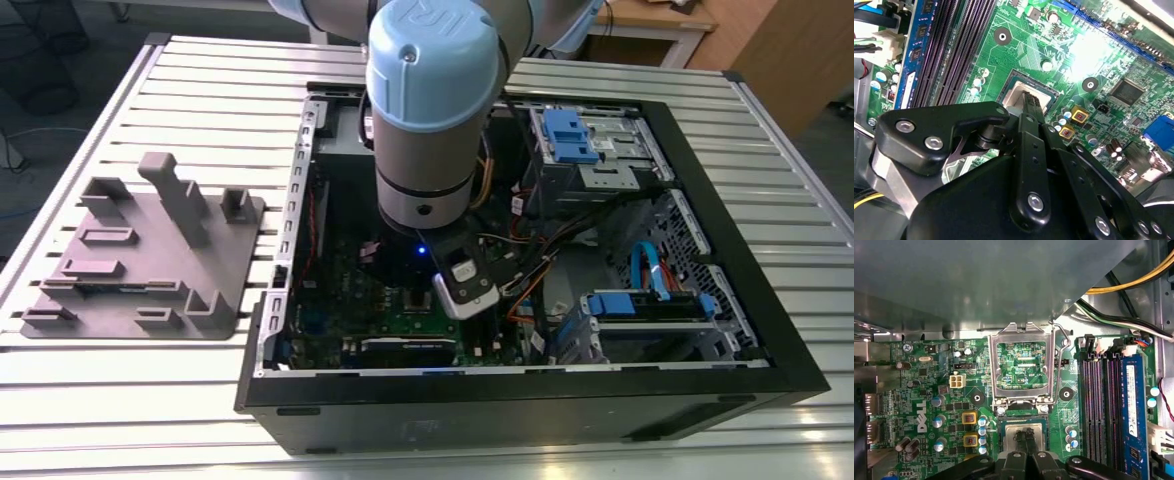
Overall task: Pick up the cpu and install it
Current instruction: 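Place the cpu into insertion slot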
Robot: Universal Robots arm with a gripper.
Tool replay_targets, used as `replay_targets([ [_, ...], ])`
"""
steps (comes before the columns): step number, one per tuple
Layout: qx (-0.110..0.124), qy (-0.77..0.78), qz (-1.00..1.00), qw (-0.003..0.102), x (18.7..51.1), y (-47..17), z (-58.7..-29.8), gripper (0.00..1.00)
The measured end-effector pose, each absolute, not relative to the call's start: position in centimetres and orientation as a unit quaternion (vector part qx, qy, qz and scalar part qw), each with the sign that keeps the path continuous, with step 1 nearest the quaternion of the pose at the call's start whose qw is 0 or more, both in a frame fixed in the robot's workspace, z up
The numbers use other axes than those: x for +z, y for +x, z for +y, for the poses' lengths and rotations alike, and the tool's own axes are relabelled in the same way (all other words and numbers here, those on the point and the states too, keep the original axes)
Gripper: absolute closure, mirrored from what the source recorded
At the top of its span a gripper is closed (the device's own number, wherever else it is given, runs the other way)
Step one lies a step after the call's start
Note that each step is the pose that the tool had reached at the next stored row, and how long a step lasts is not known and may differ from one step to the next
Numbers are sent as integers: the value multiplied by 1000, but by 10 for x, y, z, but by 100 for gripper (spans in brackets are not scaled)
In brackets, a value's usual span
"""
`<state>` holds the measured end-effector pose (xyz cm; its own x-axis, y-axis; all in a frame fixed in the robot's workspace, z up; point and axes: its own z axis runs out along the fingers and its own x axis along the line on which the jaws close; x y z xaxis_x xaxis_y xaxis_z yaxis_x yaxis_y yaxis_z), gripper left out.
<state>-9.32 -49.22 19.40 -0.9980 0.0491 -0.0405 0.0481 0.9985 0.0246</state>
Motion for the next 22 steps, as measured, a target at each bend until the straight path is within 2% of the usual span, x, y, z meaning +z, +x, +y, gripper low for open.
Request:
replay_targets([
  [13, 12, 24, 999, 21, 193, -93, -492, 89],
  [22, 12, 24, 999, 21, 204, -93, -492, 89],
])
